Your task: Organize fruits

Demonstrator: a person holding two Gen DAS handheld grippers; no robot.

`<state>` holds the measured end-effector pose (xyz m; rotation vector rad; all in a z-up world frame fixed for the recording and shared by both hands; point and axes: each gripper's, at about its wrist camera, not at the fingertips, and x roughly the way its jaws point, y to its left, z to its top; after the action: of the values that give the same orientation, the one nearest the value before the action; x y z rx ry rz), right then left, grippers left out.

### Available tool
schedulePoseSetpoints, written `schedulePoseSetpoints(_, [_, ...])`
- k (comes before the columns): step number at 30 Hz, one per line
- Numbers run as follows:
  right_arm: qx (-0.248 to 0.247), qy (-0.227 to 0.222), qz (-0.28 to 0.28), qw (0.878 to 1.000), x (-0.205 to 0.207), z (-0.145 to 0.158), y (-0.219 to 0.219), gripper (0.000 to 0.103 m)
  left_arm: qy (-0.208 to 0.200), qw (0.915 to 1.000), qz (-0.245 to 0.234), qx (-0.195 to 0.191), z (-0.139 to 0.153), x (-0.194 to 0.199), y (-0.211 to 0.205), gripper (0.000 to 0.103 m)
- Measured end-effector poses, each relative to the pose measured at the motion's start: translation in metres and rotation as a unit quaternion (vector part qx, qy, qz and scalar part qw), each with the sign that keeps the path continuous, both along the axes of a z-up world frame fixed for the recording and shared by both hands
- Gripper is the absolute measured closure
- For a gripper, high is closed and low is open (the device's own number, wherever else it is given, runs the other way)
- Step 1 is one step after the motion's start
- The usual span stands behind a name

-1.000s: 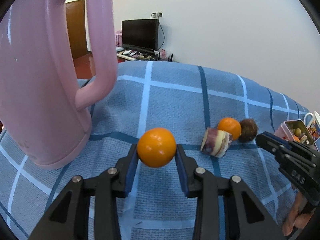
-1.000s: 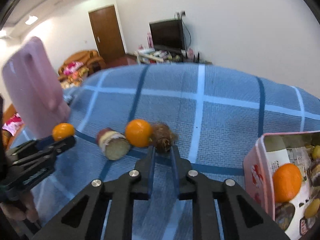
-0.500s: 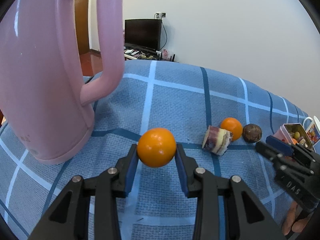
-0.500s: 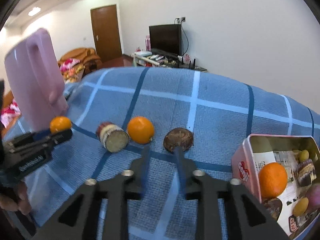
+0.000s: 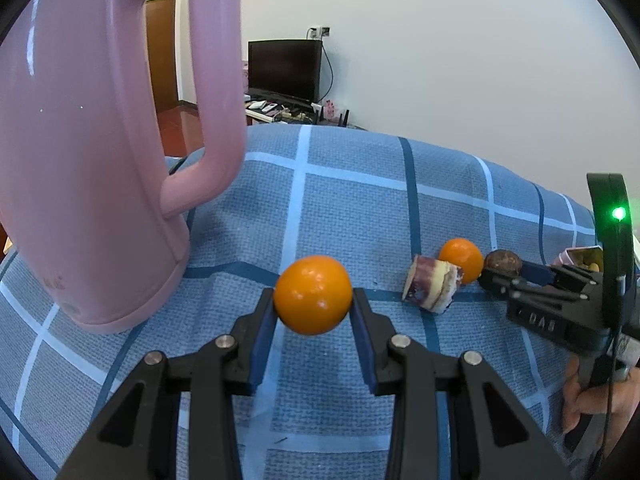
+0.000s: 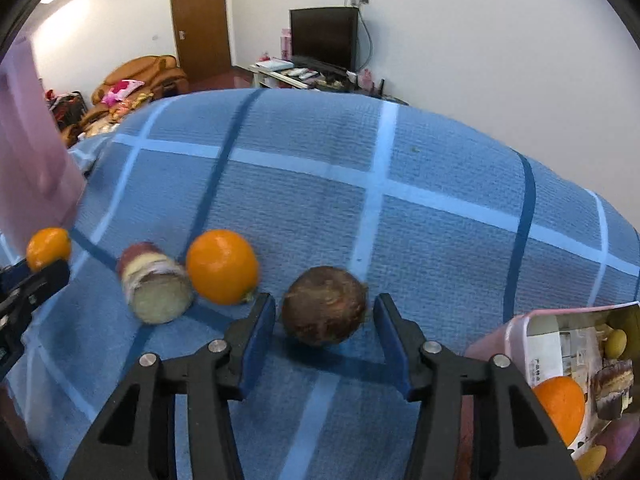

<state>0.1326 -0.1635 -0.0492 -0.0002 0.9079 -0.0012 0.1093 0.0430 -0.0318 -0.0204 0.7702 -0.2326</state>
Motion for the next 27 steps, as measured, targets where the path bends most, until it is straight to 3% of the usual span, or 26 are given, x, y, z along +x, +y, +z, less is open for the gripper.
schedulePoseSetpoints(3, [0.01, -0.006, 0.0, 1.0, -0.007, 0.002, -0.001, 0.061, -0.001, 1.0, -0.003, 0.005, -0.001, 0.0, -0.002, 0.065])
schedulePoseSetpoints(9, [0.034, -0.112, -0.002, 0.993, -0.067, 0.028, 0.003, 0.061, -0.028, 0.999, -0.028, -0.02, 0.007, -0.01, -0.006, 0.065])
schedulePoseSetpoints(14, [0.01, -0.168, -0.016, 0.986, -0.106, 0.04, 0.012, 0.061, -0.069, 0.9952, -0.063, -0.029, 0.015, -0.027, -0.02, 0.065])
schedulePoseSetpoints(20, [0.017, -0.182, -0.035, 0.983, -0.126, 0.043, 0.004, 0.061, -0.08, 0.9924, -0.085, -0.039, 0.019, -0.043, -0.034, 0.064])
schedulePoseSetpoints(27, [0.021, -0.179, -0.032, 0.983, -0.14, 0.046, -0.007, 0.061, -0.071, 0.9937, -0.071, -0.05, 0.018, -0.058, -0.042, 0.064])
